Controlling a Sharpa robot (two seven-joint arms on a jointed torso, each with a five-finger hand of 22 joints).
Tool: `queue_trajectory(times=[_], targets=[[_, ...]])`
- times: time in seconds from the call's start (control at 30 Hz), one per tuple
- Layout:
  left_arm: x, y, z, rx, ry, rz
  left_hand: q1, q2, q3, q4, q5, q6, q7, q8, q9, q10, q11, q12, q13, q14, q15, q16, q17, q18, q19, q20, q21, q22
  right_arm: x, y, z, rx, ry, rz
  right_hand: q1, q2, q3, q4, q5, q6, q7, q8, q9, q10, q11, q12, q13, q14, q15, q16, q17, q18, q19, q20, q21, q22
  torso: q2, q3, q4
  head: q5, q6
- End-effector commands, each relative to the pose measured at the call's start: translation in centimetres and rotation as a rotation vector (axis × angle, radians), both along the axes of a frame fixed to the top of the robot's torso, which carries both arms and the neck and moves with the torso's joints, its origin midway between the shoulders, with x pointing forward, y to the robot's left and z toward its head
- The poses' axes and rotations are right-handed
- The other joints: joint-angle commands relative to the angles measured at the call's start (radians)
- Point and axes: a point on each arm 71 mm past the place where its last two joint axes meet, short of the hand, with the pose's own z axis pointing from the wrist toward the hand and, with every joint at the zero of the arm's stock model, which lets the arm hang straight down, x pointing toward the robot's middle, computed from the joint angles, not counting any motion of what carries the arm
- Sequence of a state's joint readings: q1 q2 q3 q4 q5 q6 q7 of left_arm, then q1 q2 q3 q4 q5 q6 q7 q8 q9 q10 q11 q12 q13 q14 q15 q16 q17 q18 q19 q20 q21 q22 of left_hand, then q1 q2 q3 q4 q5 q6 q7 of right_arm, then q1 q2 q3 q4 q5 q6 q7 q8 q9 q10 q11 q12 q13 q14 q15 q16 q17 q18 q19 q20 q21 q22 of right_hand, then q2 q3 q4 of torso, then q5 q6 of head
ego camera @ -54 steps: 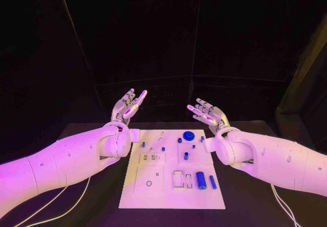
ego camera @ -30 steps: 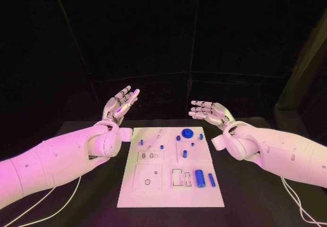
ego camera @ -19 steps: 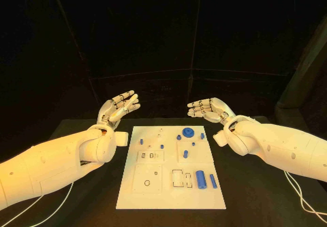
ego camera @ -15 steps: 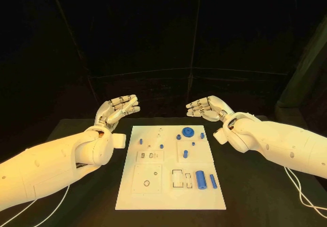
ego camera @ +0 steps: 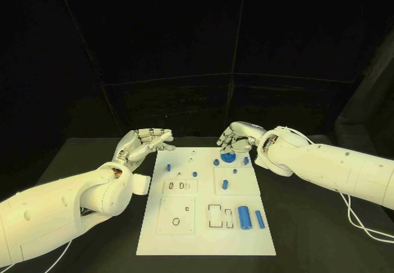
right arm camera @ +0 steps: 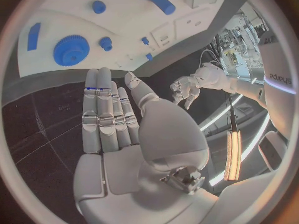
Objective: Assemble the parts on the task board
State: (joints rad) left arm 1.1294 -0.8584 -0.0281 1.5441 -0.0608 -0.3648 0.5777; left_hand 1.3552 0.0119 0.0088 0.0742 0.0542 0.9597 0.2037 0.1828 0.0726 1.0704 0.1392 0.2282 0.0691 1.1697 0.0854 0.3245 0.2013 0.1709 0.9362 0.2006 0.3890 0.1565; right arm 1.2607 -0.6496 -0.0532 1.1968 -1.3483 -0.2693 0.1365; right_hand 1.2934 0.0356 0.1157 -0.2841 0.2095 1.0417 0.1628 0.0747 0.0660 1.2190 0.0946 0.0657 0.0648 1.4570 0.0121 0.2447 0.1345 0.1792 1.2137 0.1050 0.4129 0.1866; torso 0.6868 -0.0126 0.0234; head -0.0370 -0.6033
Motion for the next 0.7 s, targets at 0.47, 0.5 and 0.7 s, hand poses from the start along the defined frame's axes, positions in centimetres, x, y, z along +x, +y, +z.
queue_trajectory(times=[0.47, 0.5, 0.7], targets=[[-0.9, -0.9, 0.3, 0.001, 0.001, -0.075, -0.007, 0.008, -0.007, -0.013, 0.001, 0.011, 0.002, -0.022, -0.006, 0.012, 0.003, -0.030, -0.003, 0.023, -0.002, -0.011, 0.017, 0.013, 0.021, -0.002, -0.003, -0.007, -0.1, 1.8, -0.3, -0.319, -0.103, 0.019, -0.030, -0.051, 0.067, 0.035, -0.003, -0.001, -0.009, -0.010, 0.000, -0.046, -0.006, -0.002, 0.000, 0.041, -0.011, 0.633, 0.497, 0.001, 0.020, -0.023, 0.315, 0.197, 0.042, -0.0069, 0.0107, -0.015, 0.021], [-1.0, -0.9, 0.3, 0.002, 0.002, -0.075, -0.007, 0.007, -0.007, -0.013, 0.001, 0.011, 0.002, -0.022, -0.006, 0.012, 0.003, -0.030, -0.003, 0.022, -0.001, -0.012, 0.017, 0.013, 0.021, -0.002, -0.003, -0.007, -0.1, 1.9, -0.3, -0.321, -0.103, 0.023, -0.030, -0.053, 0.073, 0.037, -0.004, -0.002, -0.009, -0.010, 0.000, -0.049, -0.005, -0.002, 0.000, 0.039, -0.010, 0.661, 0.525, 0.001, 0.014, -0.022, 0.331, 0.208, 0.044, -0.0075, 0.0110, -0.015, 0.018], [-1.0, -0.8, 0.3, 0.003, 0.005, -0.074, -0.009, 0.007, -0.007, -0.014, 0.001, 0.011, 0.003, -0.025, -0.007, 0.012, 0.004, -0.033, -0.003, 0.021, 0.000, -0.014, 0.019, 0.013, 0.021, -0.002, -0.005, -0.008, -0.2, 2.5, -0.4, -0.327, -0.096, 0.041, -0.029, -0.060, 0.095, 0.045, -0.004, -0.006, -0.009, -0.010, 0.000, -0.055, -0.004, -0.002, 0.000, 0.032, -0.008, 0.730, 0.597, 0.002, -0.011, -0.018, 0.377, 0.239, 0.049, -0.0084, 0.0147, -0.015, 0.012]])
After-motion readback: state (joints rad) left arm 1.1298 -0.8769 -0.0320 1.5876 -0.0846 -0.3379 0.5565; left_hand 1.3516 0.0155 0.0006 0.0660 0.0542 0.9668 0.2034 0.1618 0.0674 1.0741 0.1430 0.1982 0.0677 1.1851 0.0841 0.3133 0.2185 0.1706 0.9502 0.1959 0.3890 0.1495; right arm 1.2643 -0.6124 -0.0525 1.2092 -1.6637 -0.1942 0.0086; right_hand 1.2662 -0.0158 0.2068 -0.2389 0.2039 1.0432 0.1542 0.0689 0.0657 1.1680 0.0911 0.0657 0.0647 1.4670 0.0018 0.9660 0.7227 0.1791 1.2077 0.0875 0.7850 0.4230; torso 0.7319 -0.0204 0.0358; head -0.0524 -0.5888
